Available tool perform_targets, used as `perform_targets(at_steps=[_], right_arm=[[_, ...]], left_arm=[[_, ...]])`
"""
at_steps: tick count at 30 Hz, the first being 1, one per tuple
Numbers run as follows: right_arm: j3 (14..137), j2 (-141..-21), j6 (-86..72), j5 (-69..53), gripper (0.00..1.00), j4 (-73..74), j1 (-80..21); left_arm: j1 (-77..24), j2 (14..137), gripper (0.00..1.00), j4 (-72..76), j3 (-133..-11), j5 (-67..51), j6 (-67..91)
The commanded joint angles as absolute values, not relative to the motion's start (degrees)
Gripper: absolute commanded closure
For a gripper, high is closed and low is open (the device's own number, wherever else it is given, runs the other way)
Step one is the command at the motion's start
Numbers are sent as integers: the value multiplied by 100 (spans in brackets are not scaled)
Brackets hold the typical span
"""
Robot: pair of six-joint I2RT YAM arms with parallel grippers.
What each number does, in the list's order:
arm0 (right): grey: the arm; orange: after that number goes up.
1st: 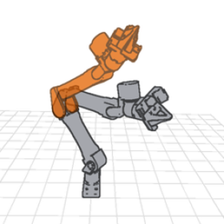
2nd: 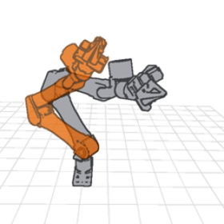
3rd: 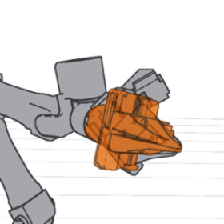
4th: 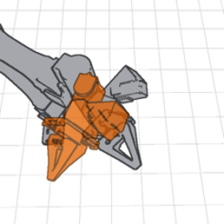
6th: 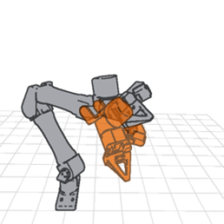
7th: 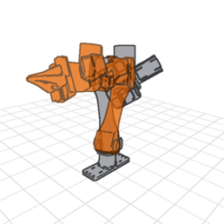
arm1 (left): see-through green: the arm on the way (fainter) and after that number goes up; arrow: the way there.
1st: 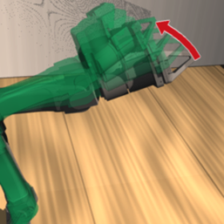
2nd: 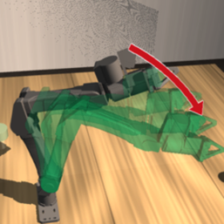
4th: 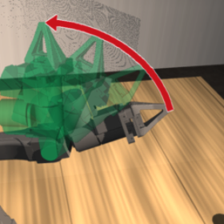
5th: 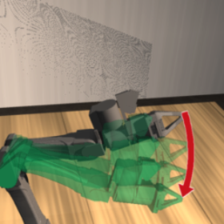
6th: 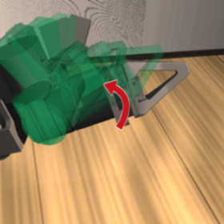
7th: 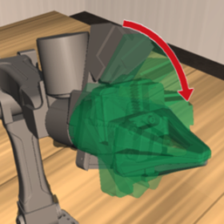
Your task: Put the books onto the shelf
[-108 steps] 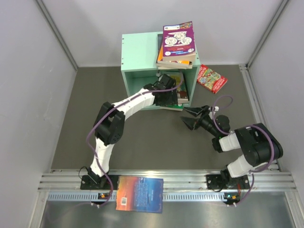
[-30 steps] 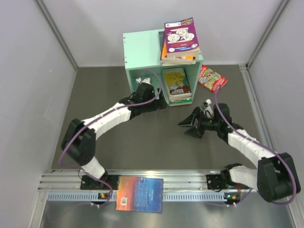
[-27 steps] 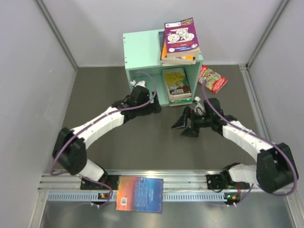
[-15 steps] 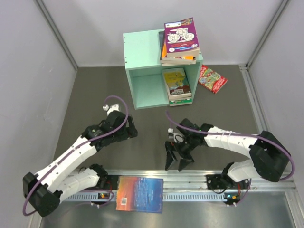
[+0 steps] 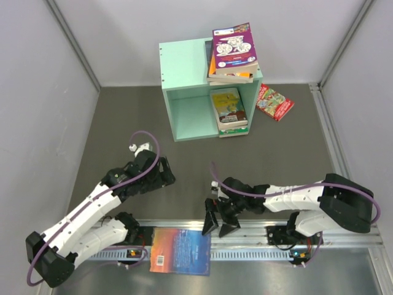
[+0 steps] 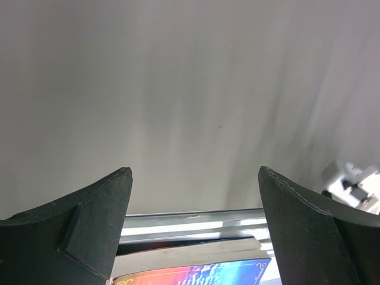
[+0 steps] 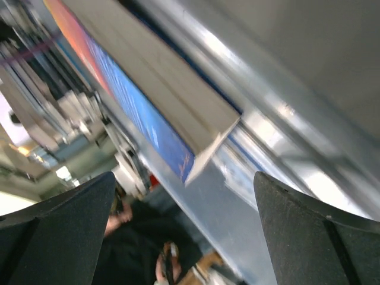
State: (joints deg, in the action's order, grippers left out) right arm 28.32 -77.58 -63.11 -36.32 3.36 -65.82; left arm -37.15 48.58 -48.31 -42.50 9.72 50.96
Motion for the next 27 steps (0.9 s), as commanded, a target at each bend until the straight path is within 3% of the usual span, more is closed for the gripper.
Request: perform_targets(at_steps=[1,5,13,21,27], right_arm=[[2471,-7611,-7231,-2552,1,-1149,-6714],[2013,-7883,-7786,-1891,2,-2196,-6995],[2539,-9480,-8164,-1450,3,-3672,-8050],[1960,-9721,-8763,-1256,25,-5141,-8376],[2802,-9842,-7965,-1844,41,-4264,-8578]], left_arm=[[-3727,4755,8,-5018,-4140,853,5115],[-3727,4571,8,-5089,-3929,756,5194],[-3727,4158,8,-5396,-3893,1055,5291],[-3727,3789,7,-5616,-3867,1239,5440],[-3727,3551,8,-5924,-3876,1222,5519]])
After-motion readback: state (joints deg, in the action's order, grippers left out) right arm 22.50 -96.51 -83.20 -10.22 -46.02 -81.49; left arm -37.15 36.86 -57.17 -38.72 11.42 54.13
